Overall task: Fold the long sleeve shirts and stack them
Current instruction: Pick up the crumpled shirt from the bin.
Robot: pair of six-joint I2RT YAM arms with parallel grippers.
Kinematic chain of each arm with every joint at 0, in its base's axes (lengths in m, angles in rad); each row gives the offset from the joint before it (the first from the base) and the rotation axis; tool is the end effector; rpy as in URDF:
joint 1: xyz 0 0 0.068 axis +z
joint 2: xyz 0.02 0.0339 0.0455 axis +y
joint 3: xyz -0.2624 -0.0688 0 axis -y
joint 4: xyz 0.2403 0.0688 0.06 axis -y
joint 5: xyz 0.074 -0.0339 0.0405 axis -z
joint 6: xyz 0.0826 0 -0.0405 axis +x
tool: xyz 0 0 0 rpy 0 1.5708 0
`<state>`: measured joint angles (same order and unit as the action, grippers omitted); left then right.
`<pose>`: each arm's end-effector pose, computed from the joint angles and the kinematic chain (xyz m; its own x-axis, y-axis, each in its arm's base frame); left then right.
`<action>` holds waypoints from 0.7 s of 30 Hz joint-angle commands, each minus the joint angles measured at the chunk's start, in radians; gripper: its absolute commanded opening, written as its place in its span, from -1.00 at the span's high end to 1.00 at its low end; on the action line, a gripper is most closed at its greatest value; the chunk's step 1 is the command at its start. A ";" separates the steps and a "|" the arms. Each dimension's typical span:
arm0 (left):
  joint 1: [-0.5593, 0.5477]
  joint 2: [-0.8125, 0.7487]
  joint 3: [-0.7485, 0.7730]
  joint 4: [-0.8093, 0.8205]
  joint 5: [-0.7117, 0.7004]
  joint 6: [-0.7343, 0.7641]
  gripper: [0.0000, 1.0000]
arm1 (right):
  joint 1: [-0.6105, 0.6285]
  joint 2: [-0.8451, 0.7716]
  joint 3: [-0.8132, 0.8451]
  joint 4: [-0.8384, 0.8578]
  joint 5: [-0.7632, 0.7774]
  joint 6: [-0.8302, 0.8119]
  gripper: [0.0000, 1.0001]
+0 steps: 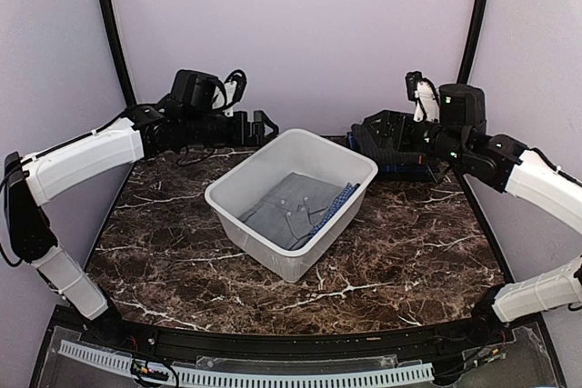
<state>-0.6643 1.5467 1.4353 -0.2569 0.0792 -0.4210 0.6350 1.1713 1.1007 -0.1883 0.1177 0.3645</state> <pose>0.3149 -0.2548 0.3525 -0.5336 -0.0996 -0.8398 0.4981 0.7655 -0.4073 0.2575 0.1777 0.3582 -0.3700 0.1671 -0.9139 -0.3915 0.8640 0.3165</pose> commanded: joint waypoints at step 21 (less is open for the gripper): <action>-0.229 0.514 0.362 -0.336 -0.147 0.059 -0.71 | 0.005 -0.081 -0.053 -0.006 0.056 -0.007 -0.97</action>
<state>-0.8856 2.0441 1.7538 -0.5220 -0.0437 -0.3630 0.6350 1.1069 1.0565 -0.1978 0.1577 0.3637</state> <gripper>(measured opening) 0.861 0.986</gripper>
